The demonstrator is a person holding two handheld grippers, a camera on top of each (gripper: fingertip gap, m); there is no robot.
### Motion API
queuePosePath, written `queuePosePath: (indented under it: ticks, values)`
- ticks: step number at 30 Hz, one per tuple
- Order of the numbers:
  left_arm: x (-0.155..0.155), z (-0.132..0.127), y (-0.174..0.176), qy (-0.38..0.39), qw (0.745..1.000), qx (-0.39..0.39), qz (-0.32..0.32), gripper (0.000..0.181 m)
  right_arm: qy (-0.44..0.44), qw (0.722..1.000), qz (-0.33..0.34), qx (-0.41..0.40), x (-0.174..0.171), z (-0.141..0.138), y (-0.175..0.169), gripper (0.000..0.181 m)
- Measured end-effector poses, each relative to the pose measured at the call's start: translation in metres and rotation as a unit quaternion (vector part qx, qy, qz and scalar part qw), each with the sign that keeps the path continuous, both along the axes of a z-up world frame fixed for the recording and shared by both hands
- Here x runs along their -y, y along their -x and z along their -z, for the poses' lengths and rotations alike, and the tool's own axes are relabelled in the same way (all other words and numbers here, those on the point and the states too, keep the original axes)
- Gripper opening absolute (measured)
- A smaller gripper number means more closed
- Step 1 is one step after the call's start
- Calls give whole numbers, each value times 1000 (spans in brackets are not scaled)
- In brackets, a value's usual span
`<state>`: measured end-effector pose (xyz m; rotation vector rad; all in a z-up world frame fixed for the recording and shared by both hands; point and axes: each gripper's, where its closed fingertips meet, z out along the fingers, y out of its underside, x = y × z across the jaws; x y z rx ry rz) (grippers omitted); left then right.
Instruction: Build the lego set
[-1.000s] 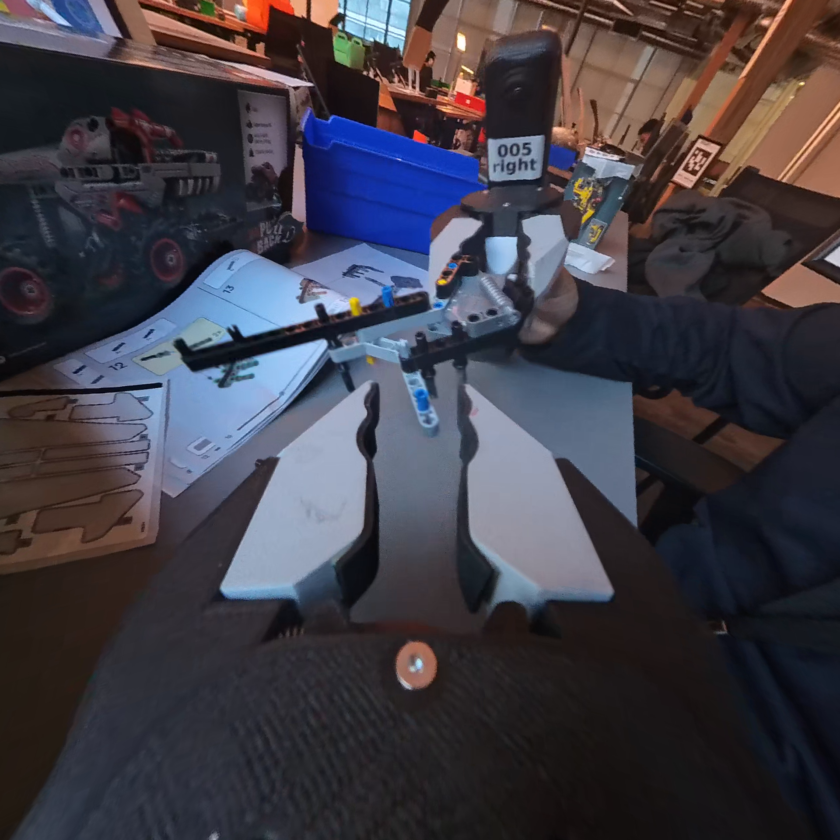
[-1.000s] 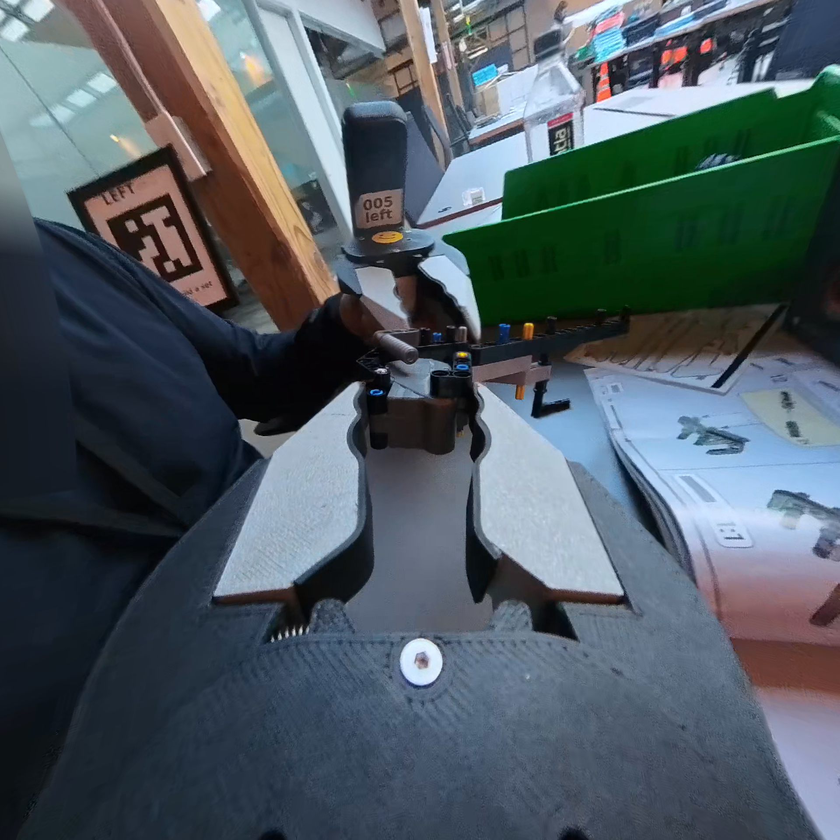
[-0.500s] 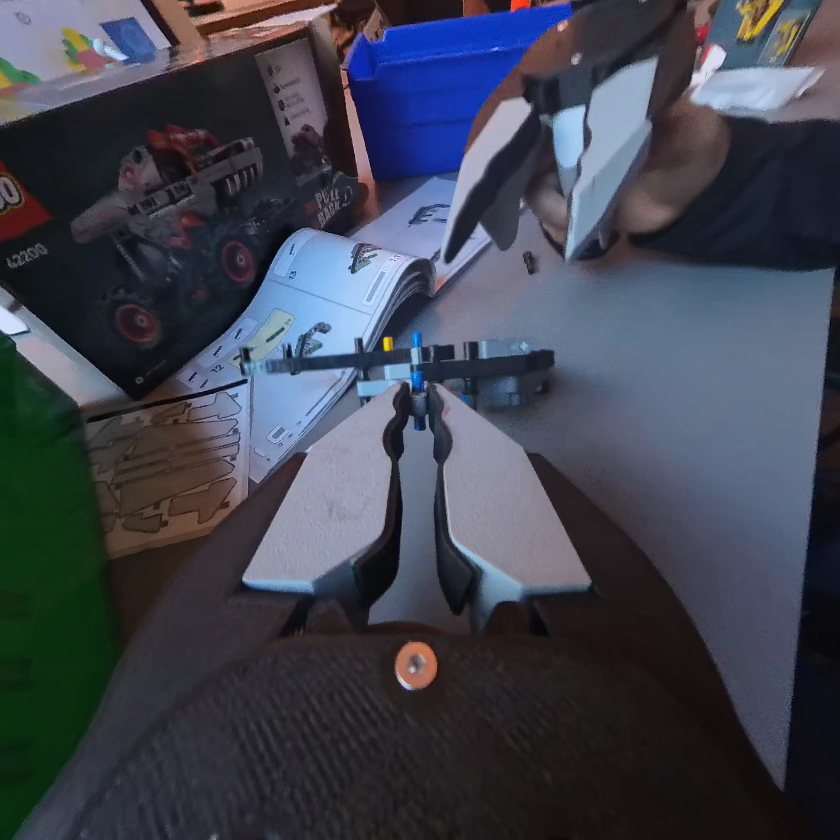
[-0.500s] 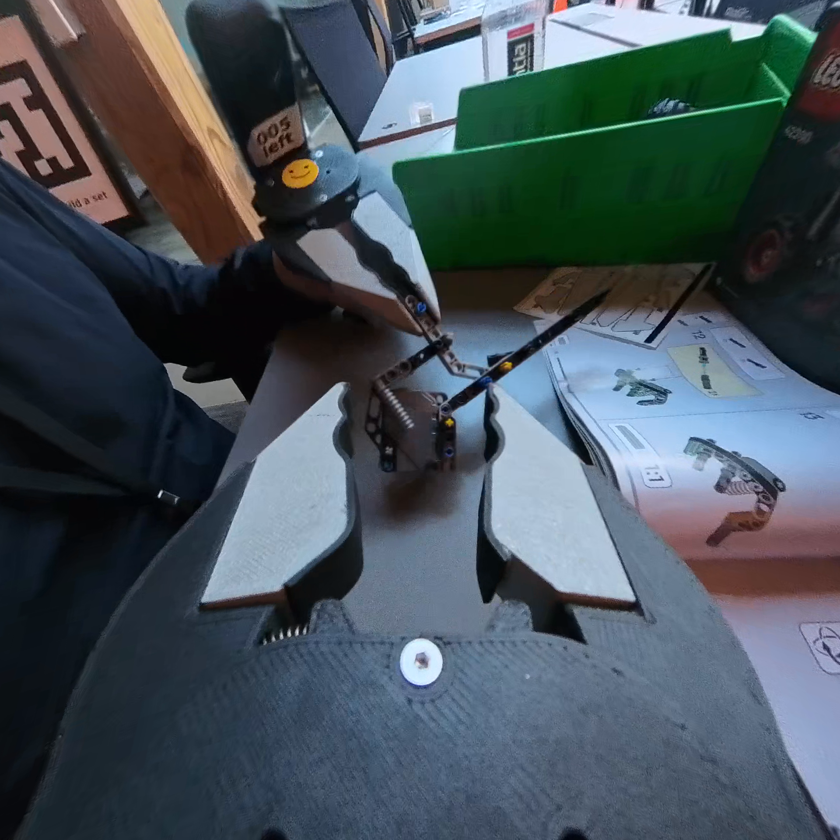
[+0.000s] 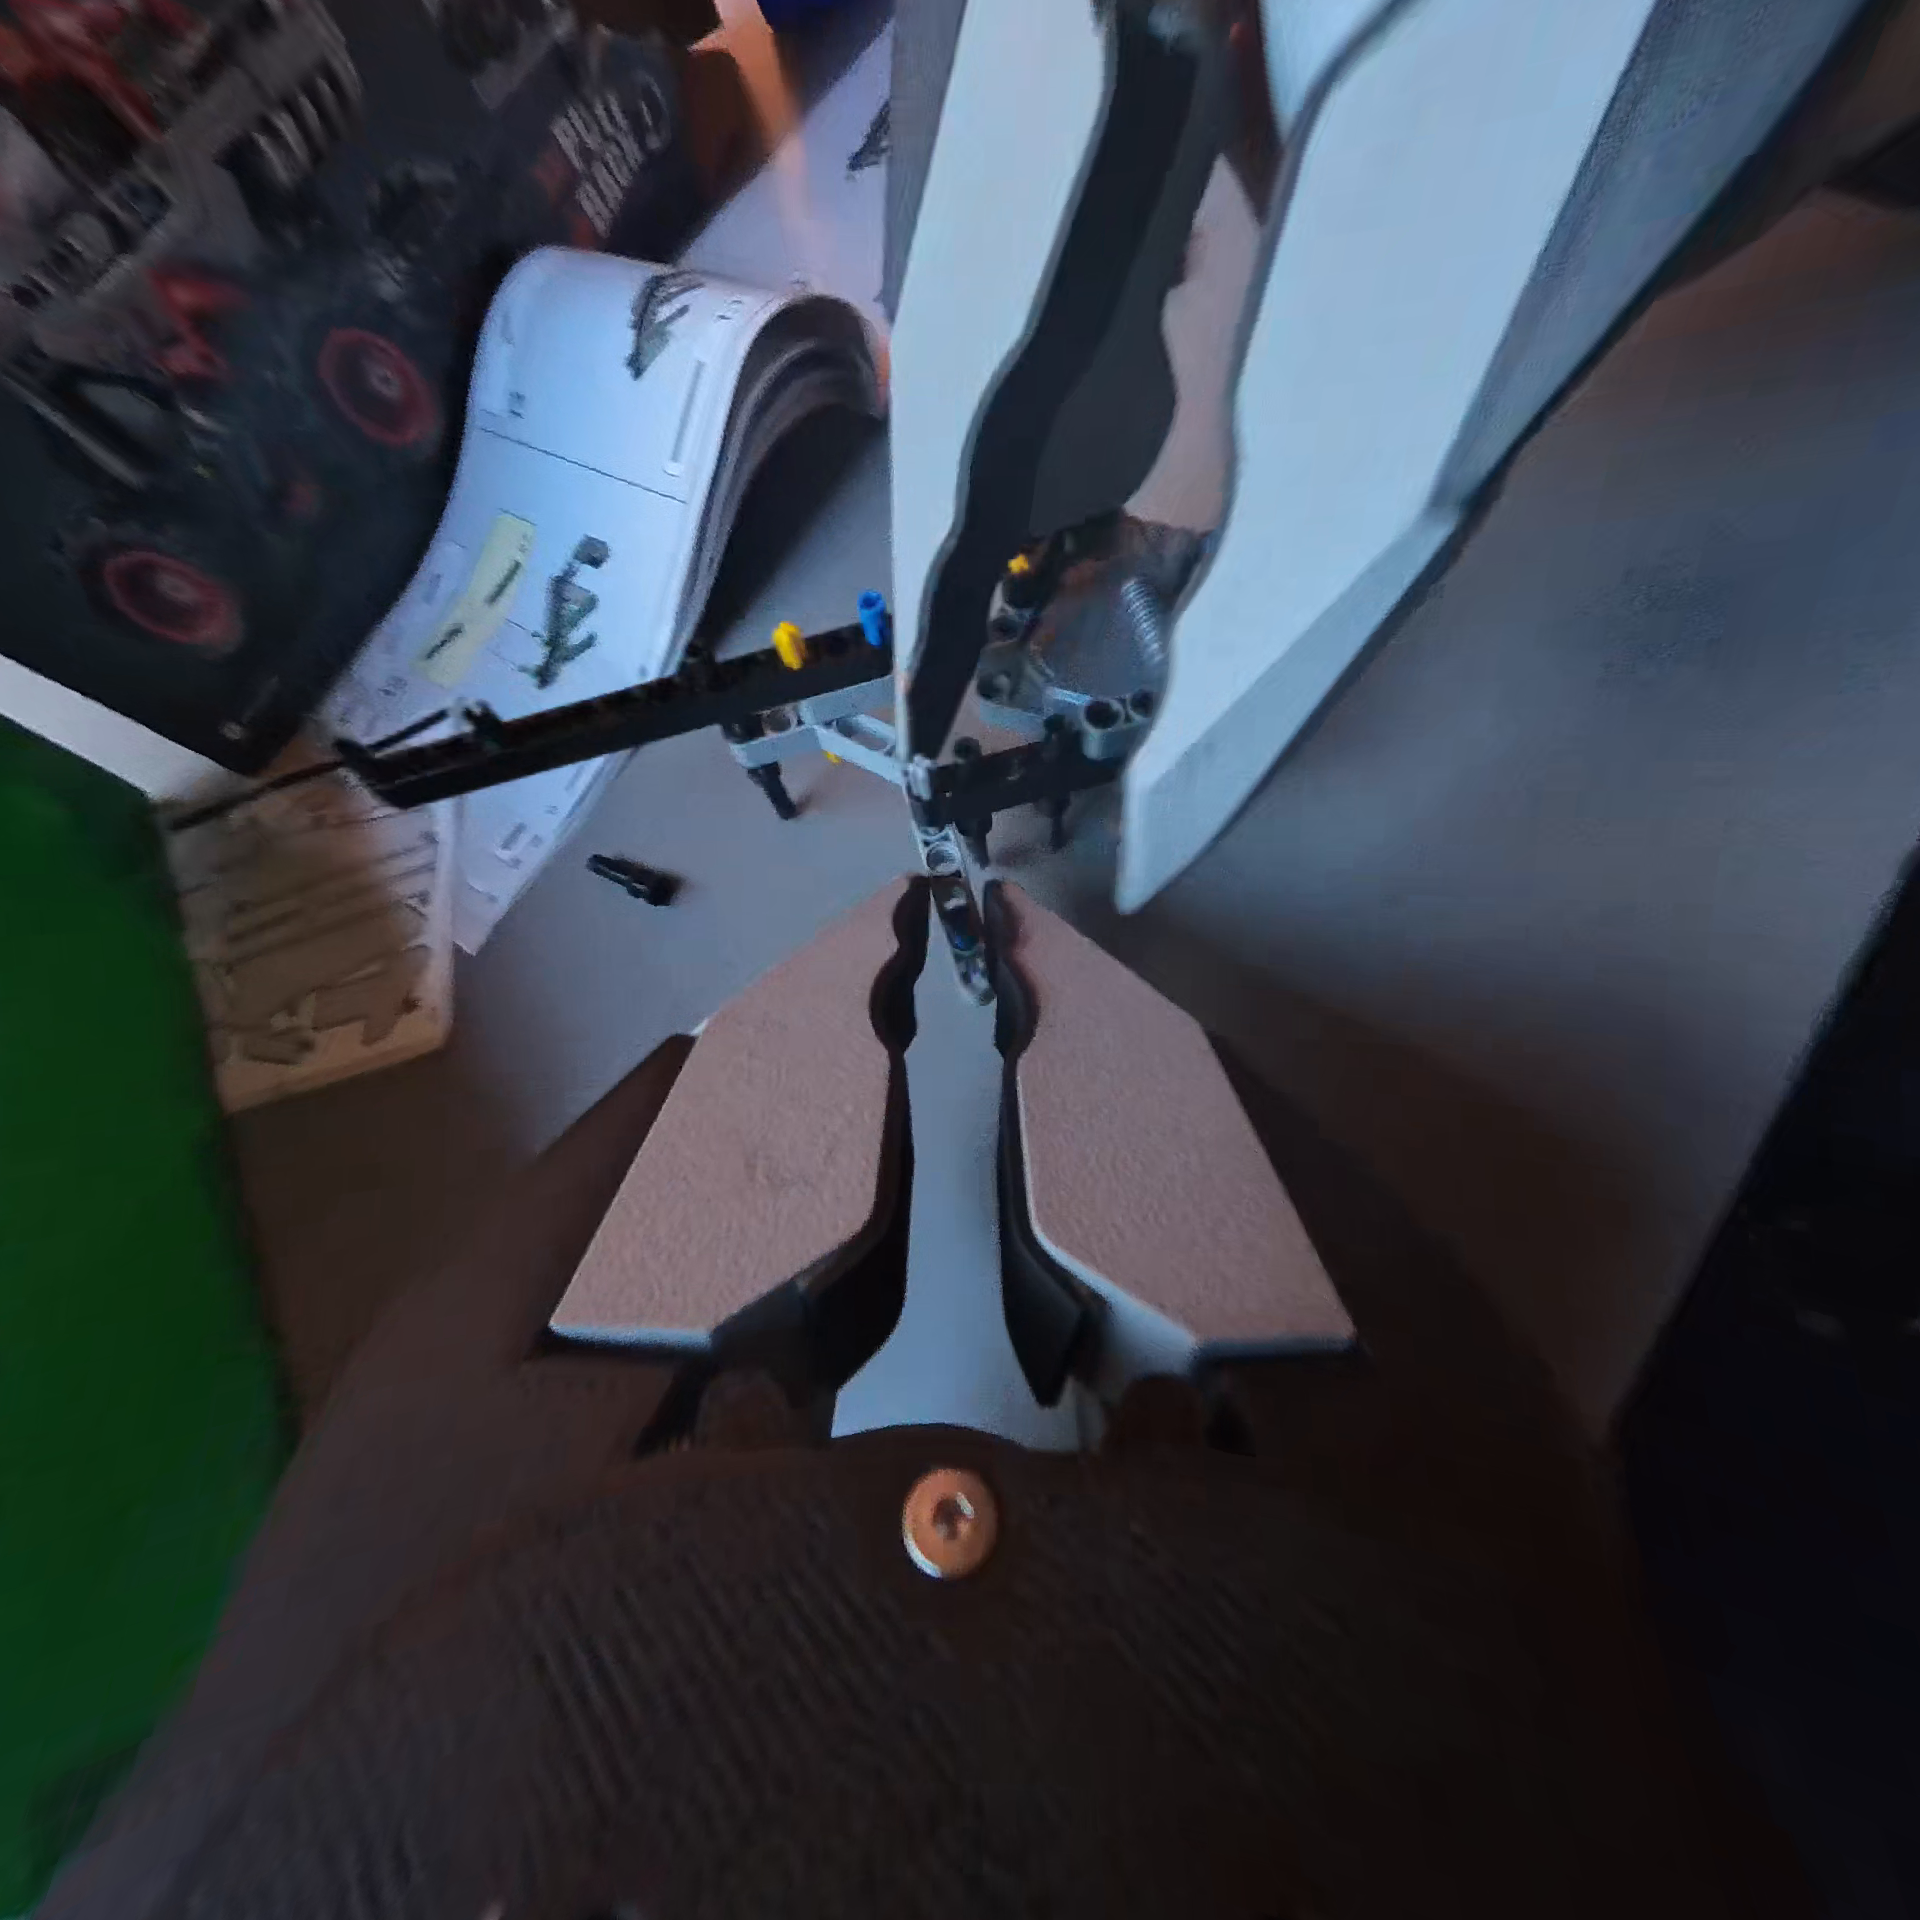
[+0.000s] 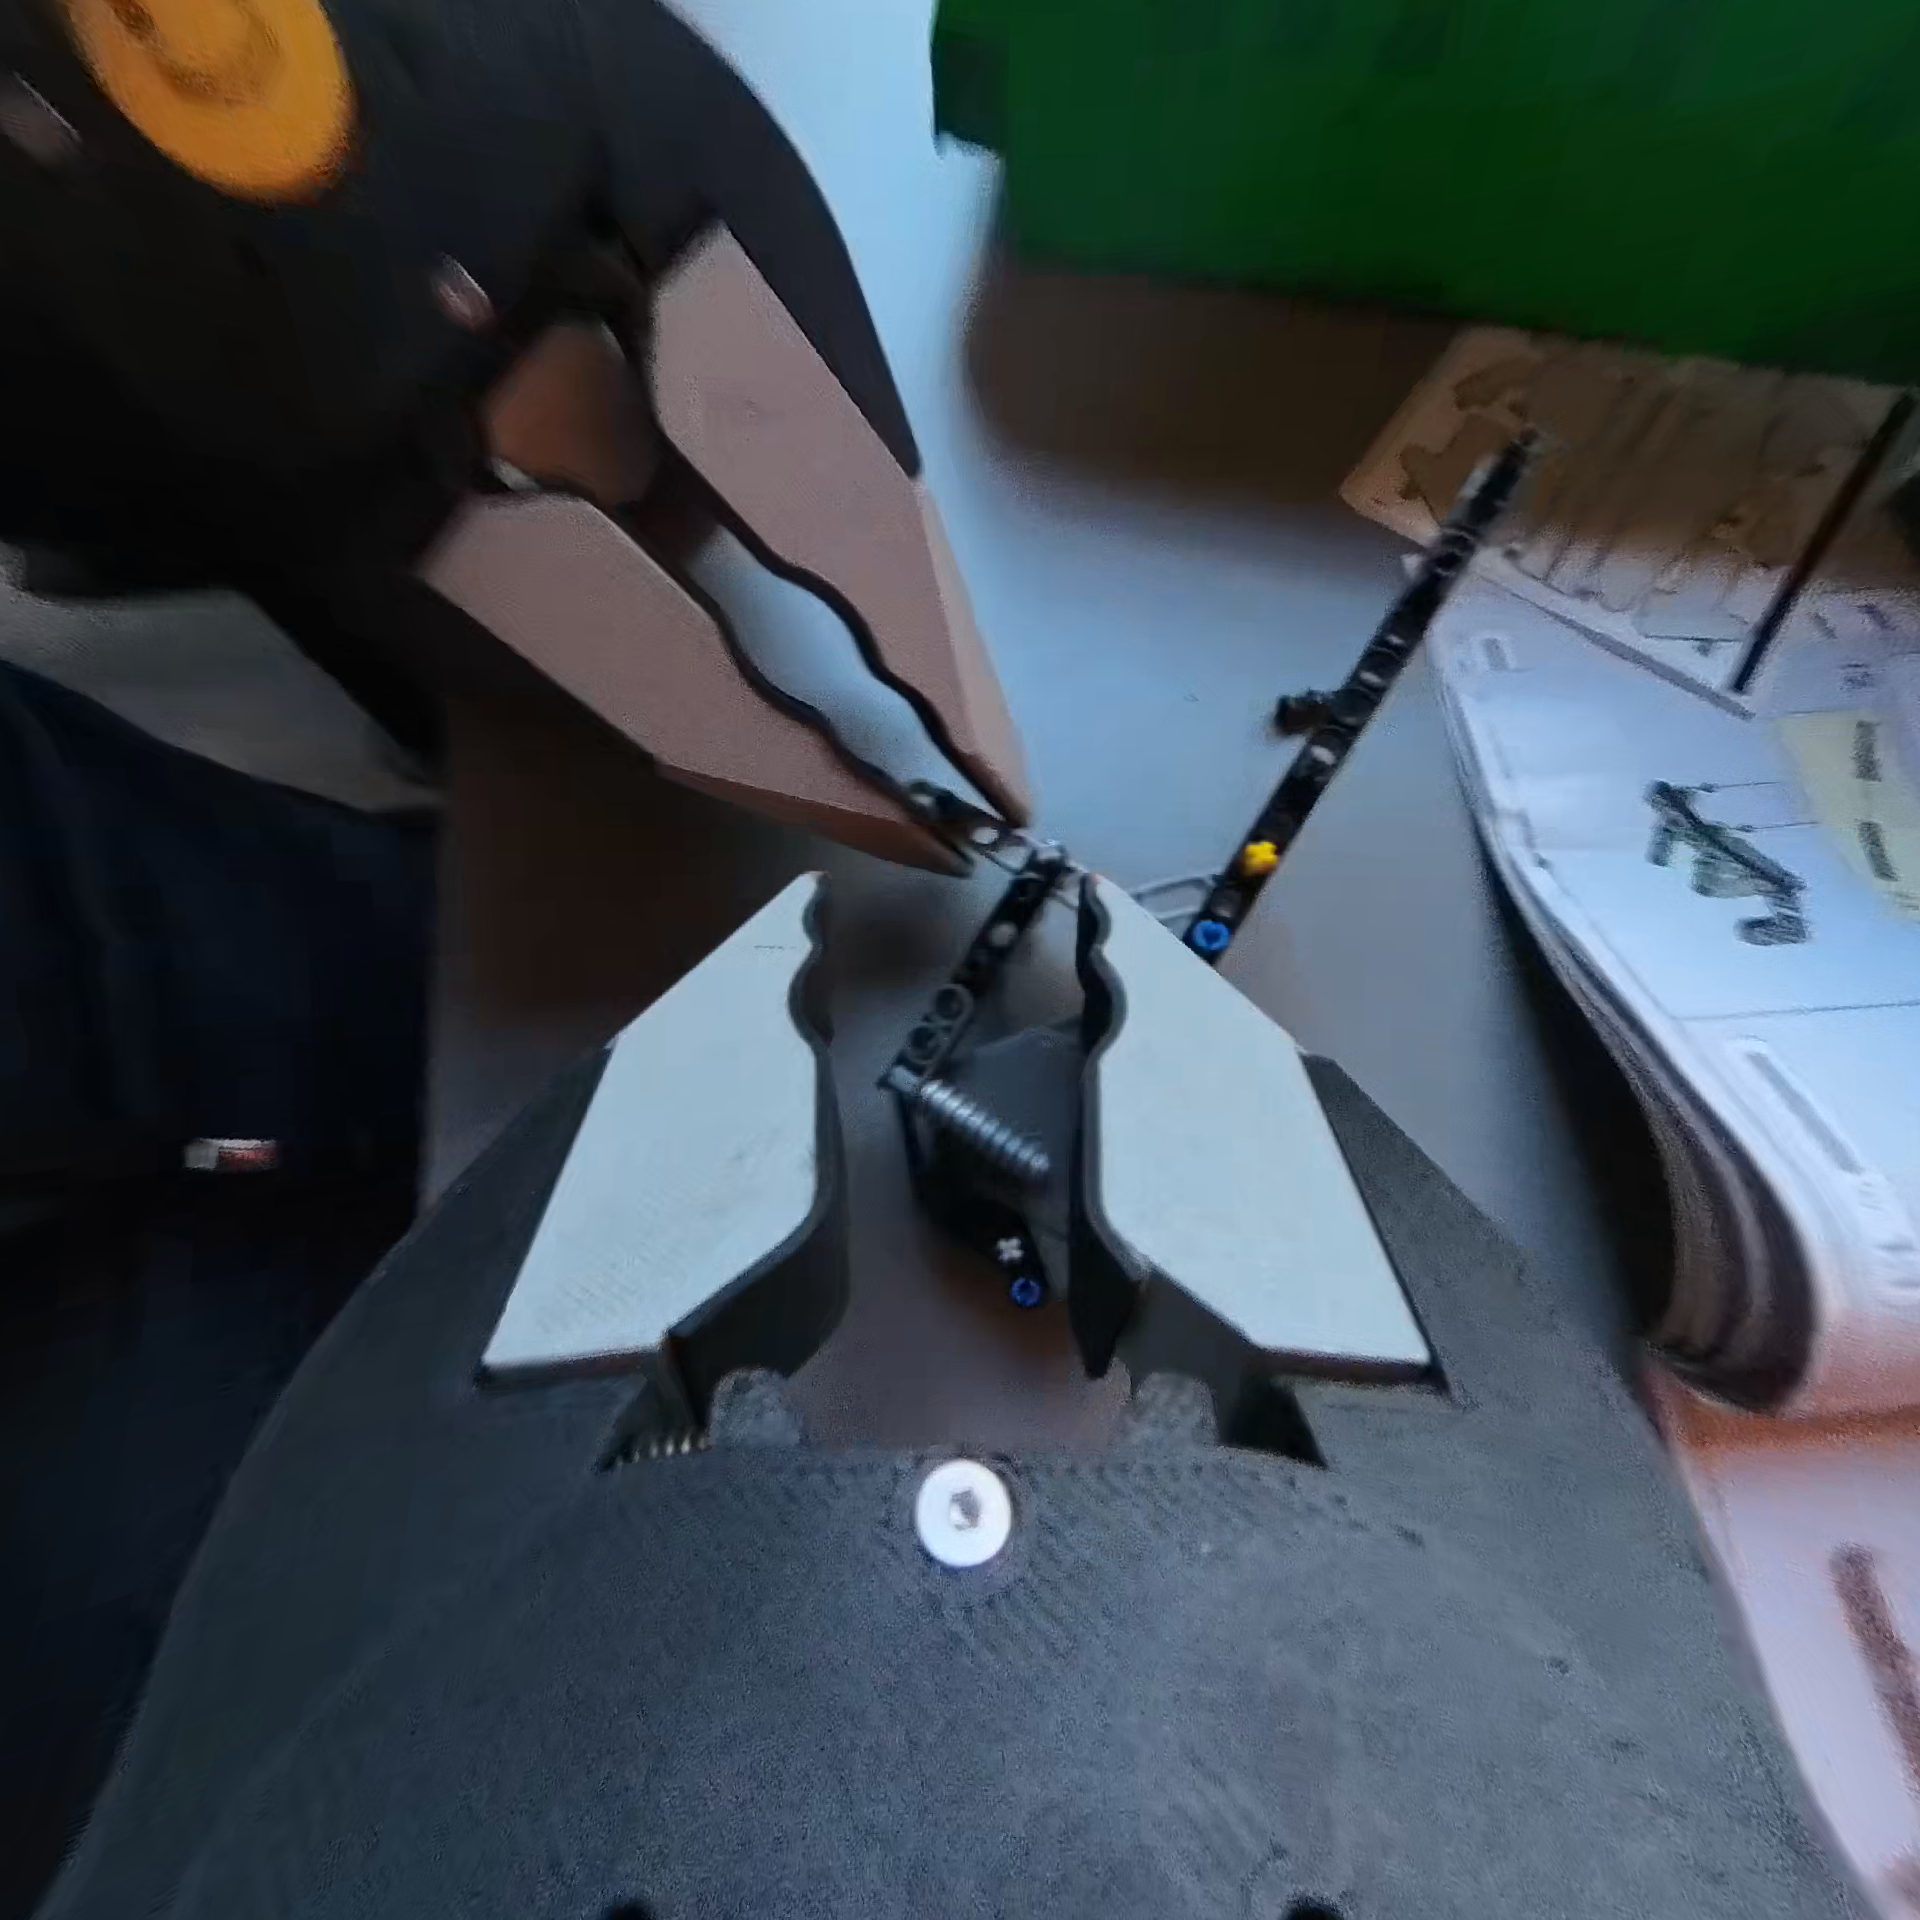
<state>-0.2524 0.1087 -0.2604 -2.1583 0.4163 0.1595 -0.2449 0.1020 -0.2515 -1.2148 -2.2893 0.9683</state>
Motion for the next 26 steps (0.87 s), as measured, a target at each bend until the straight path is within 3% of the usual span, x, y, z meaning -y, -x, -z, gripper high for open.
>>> queuePosePath:
  ticks: [4, 6, 15, 26]
  values:
    - [8, -8, -11, -15, 999, 47, 21, 19, -158, 986, 2, -50, -15, 8, 3, 17]
    - [11, -7, -10, -11, 998, 45, 31, 20, -190, 980, 2, -66, -18, 9, 2, 13]
    - [-5, 14, -4, 30, 997, -55, 36, 10, -164, 985, 21, -45, -30, 19, 3, 11]
    - [-9, 6, 1, 14, 1000, -16, 20, 8, -41, 997, 37, -46, -31, 7, 5, 8]
